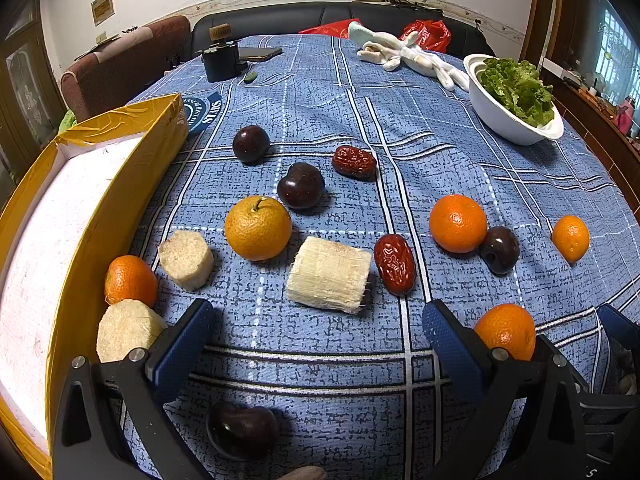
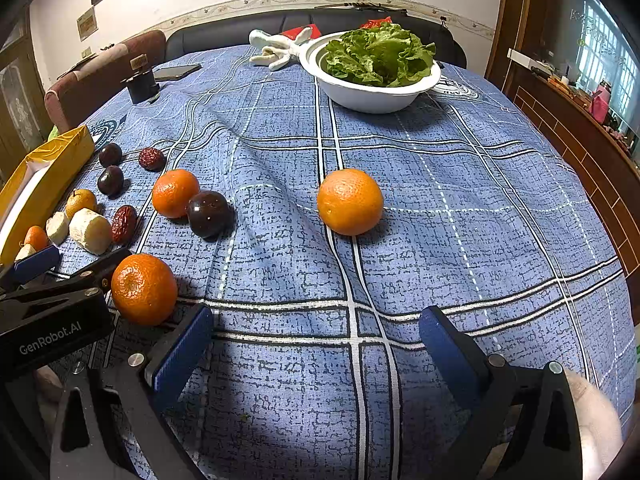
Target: Organize fruits
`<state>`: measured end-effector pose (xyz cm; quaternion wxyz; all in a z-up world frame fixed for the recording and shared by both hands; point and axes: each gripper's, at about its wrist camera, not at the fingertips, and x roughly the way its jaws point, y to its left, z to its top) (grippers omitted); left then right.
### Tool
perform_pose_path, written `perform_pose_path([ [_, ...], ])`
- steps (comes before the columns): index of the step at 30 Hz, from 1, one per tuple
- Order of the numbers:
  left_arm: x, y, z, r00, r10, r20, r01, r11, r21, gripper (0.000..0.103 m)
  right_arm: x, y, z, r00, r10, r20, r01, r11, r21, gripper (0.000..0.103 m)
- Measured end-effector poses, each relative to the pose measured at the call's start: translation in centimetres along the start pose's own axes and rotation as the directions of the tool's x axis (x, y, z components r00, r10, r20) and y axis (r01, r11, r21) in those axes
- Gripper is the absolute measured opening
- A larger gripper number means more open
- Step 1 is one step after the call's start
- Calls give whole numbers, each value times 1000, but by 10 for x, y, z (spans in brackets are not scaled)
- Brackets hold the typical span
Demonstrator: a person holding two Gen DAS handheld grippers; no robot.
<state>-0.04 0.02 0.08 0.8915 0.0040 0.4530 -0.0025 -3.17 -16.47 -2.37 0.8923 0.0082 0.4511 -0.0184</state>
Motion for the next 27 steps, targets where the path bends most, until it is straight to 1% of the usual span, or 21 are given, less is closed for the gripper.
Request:
perform_pose_path([
  [23, 0, 1, -1, 1000, 4, -1, -4, 1000, -3, 103, 0, -1, 0, 1000, 0, 0, 0, 1000, 0, 103],
  [27, -3, 1, -3, 1000, 3, -15, -3, 1000, -1, 103, 0, 0, 0, 1000, 0, 0, 0, 1000, 0, 103],
])
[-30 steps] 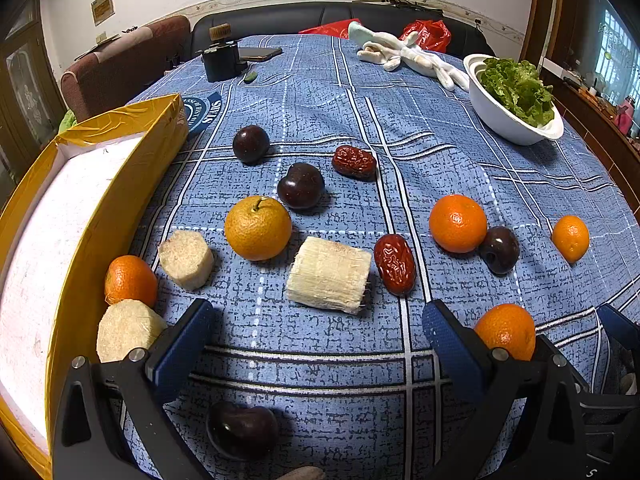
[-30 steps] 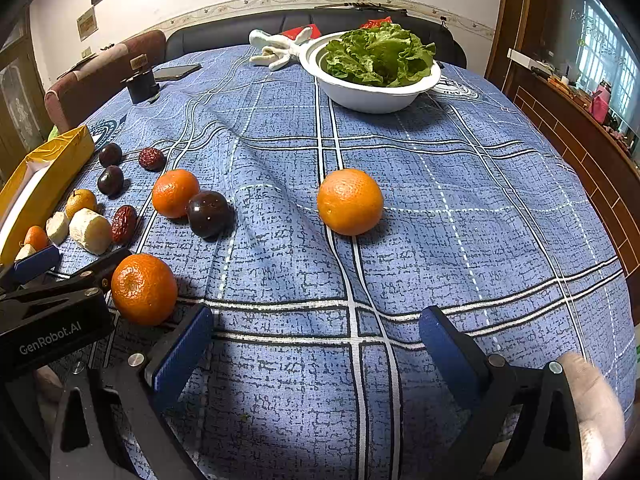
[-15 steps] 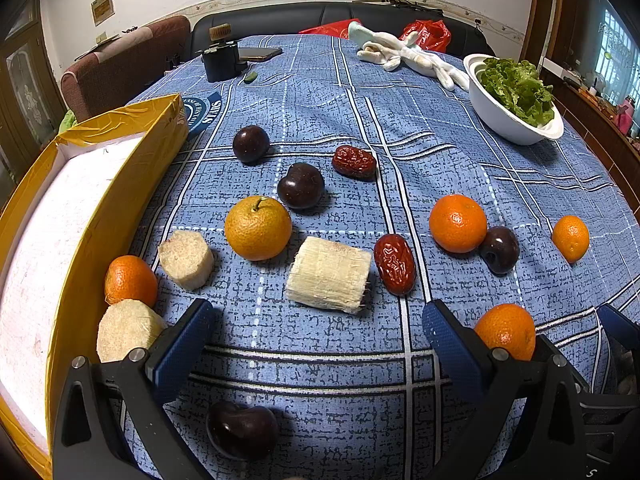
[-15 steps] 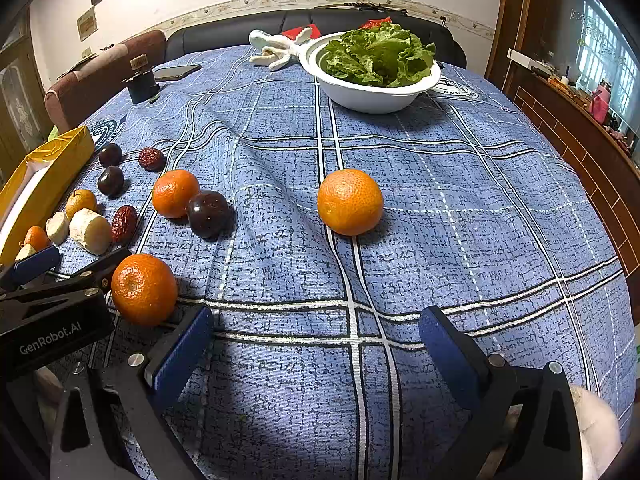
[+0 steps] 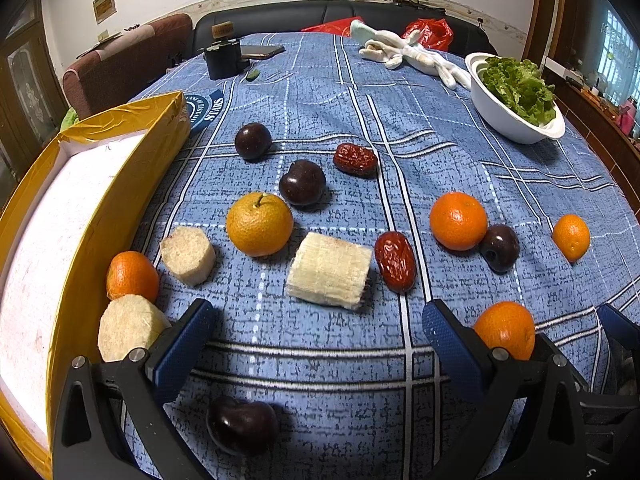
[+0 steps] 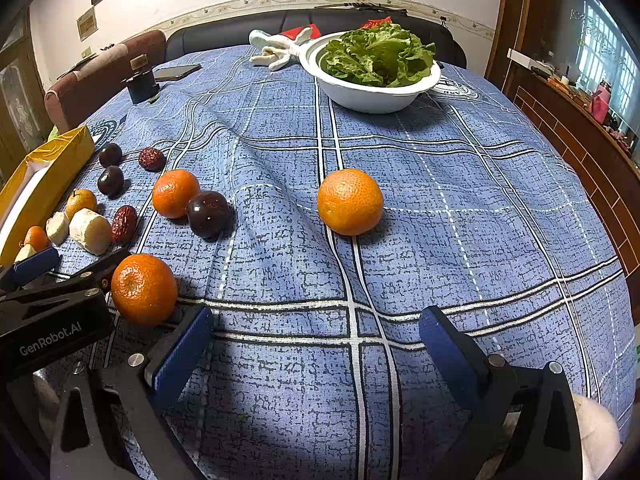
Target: Organize fruits
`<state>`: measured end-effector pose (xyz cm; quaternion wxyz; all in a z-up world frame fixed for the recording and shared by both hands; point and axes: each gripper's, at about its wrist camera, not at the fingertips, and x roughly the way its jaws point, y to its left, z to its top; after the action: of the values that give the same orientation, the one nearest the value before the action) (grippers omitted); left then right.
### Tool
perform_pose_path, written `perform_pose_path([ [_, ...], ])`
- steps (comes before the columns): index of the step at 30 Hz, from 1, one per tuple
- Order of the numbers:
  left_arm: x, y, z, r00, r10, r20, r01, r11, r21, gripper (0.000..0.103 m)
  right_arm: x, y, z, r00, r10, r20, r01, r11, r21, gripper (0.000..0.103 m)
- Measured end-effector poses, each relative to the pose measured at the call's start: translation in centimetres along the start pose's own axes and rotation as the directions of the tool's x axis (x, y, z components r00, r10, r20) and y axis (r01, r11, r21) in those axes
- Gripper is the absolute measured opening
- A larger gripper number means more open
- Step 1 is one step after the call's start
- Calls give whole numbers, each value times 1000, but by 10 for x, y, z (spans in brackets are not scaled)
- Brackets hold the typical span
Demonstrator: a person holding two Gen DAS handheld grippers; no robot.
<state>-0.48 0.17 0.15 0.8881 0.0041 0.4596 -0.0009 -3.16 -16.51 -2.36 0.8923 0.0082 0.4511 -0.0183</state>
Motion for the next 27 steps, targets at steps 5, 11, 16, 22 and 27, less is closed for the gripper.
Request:
perform_pose_path([
  [5, 2, 0, 2, 999, 1, -33, -1, 1000, 2, 103, 0, 0, 0, 1000, 0, 0, 0, 1000, 0, 103],
  [11, -3, 5, -4, 999, -12, -36, 12, 1000, -8, 103, 0, 0, 0, 1000, 0, 0, 0, 1000, 1, 103],
  [16, -26, 24, -17, 993, -119, 24, 121, 988, -98, 102, 0, 0, 0, 1000, 1, 0, -1, 1000, 0, 103],
  [22, -103, 51, -33, 965, -66, 253, 95, 990, -105, 102, 0, 0, 0, 1000, 1, 0, -1, 1000, 1, 103],
  [27, -162, 89, -32, 928, -15, 372, 69, 989, -133, 102, 0, 0, 0, 1000, 1, 0, -1, 1000, 0, 103],
])
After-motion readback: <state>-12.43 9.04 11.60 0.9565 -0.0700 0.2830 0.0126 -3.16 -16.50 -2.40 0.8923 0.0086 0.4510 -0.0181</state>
